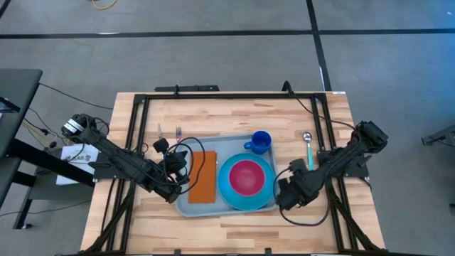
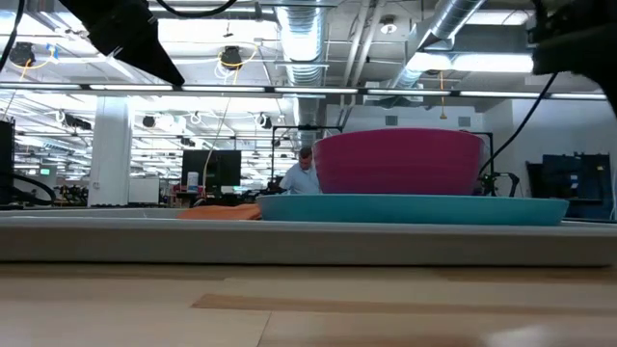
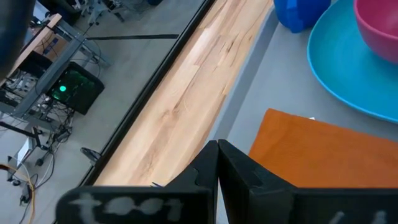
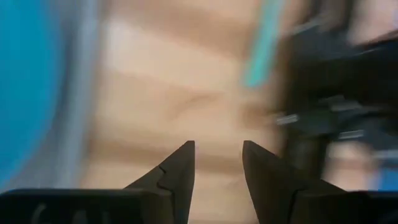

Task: Set up tray
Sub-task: Adjust the gray serving tray, then put the green spoon on top of the orange table napkin

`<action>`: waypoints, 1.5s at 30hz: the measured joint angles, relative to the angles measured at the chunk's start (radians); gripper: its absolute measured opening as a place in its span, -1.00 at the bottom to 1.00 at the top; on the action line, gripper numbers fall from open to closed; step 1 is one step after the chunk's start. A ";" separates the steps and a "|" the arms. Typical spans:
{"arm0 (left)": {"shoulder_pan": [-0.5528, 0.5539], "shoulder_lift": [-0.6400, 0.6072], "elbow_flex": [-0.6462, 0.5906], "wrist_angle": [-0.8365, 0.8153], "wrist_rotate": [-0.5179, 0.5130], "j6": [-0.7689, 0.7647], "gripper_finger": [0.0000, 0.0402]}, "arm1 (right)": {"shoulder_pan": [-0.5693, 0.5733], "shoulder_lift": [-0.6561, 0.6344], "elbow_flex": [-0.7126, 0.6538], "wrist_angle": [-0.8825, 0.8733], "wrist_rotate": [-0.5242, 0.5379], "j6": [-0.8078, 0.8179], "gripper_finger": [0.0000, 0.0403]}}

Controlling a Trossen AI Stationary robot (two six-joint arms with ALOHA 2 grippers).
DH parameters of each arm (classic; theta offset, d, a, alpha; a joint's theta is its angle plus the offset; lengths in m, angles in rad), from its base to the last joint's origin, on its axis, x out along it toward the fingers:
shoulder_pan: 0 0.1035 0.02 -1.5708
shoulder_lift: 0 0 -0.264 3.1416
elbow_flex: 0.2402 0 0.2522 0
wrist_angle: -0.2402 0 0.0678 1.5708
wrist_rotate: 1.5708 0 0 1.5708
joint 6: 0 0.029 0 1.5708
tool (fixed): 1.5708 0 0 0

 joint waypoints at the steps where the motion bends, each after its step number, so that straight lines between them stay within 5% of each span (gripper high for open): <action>1: 0.000 0.000 0.000 0.000 0.000 -0.006 -1.00 | -0.002 0.000 0.012 -0.067 0.000 0.000 -0.37; 8: 0.001 0.000 0.000 0.004 -0.002 -0.031 -1.00 | -0.035 -0.169 -0.037 -0.095 0.105 -0.111 -0.37; 17: 0.002 0.000 0.000 0.006 -0.021 -0.032 -1.00 | -0.197 -0.501 -0.278 -0.006 0.321 -0.236 -0.37; 22: 0.002 0.000 0.000 0.007 -0.021 -0.032 -1.00 | -0.284 -0.578 -0.378 0.025 0.370 -0.294 -0.37; 32: 0.002 0.000 0.000 0.017 -0.023 -0.032 -1.00 | -0.479 -0.533 -0.433 0.136 0.301 -0.395 -0.39; 45: 0.002 0.000 0.000 0.031 -0.028 0.001 -1.00 | -0.781 -0.206 -0.434 0.217 0.237 -0.560 -0.36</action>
